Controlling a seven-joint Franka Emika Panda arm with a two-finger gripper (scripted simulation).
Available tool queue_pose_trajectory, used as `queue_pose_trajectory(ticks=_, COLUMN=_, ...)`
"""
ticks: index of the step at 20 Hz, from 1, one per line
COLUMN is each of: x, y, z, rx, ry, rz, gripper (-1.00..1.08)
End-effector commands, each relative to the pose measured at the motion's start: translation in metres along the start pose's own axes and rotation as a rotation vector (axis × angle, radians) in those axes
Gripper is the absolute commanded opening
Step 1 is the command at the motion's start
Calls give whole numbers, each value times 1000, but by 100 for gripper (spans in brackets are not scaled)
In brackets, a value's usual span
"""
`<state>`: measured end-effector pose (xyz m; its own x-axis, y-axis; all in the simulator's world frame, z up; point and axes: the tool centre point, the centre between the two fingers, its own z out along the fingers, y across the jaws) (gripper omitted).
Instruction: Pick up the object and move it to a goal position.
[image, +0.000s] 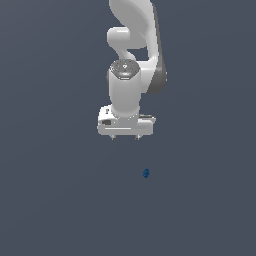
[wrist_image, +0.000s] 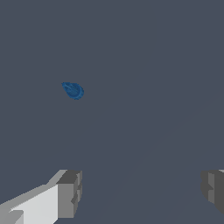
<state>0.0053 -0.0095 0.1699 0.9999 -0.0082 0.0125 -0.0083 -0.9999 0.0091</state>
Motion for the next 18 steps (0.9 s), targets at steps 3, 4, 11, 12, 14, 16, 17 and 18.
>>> queue_pose_trajectory(ticks=3, x=0, y=0, z=0, rx=-2, ry=1, rz=-2, gripper=100)
queue_pose_trajectory(ticks=4, x=1, y=-1, z=0, rx=-4, ry=2, rz=-6, gripper=100)
queue_pose_trajectory(ticks=11, x=5, y=-8, z=2, rx=-25, ry=12, rz=-32, gripper=100)
queue_pose_trajectory(ticks=12, x=5, y=-8, z=2, rx=-25, ry=12, rz=-32, gripper=100)
queue_pose_trajectory(ticks=14, x=5, y=-7, z=2, rx=-23, ry=11, rz=-31, gripper=100)
queue_pose_trajectory(ticks=16, x=5, y=-7, z=2, rx=-24, ry=11, rz=-32, gripper=100)
queue_pose_trajectory(ticks=17, x=5, y=-7, z=2, rx=-24, ry=11, rz=-31, gripper=100)
queue_pose_trajectory(ticks=18, x=5, y=-8, z=2, rx=-24, ry=11, rz=-28, gripper=100)
